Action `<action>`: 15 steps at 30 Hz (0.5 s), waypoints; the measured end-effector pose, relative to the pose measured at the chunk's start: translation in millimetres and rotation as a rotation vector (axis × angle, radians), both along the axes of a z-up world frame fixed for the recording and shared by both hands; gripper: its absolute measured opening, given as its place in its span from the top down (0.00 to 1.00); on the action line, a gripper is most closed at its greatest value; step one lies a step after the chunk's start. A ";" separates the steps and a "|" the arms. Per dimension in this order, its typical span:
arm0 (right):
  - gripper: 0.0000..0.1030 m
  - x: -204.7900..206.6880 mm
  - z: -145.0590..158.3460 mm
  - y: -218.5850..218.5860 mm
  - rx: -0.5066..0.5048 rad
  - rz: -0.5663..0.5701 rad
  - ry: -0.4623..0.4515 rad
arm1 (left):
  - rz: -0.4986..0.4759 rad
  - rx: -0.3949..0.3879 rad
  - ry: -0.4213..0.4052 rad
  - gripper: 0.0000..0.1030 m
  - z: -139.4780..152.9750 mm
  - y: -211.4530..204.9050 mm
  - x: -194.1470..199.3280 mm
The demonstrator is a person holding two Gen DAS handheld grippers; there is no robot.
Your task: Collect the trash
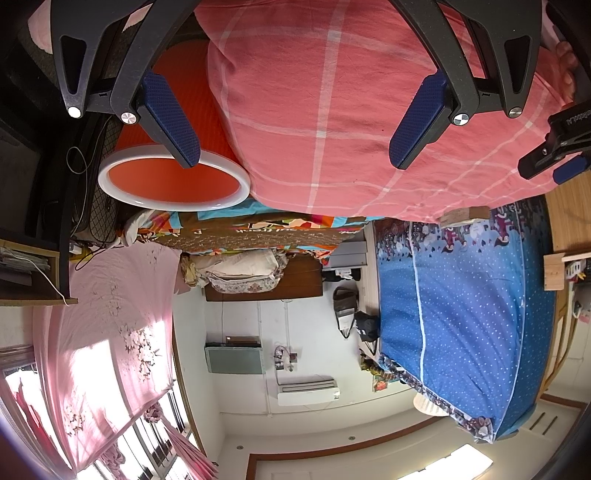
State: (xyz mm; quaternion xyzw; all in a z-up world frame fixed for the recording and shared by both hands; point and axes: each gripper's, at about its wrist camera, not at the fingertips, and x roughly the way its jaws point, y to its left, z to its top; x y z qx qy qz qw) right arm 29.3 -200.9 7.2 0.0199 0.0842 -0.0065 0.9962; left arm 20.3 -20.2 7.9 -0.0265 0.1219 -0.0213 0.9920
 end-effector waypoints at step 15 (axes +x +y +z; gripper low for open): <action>0.00 -0.4 0.4 1.2 0.000 -0.001 0.001 | -0.002 0.001 0.001 0.00 -0.2 -0.8 -0.1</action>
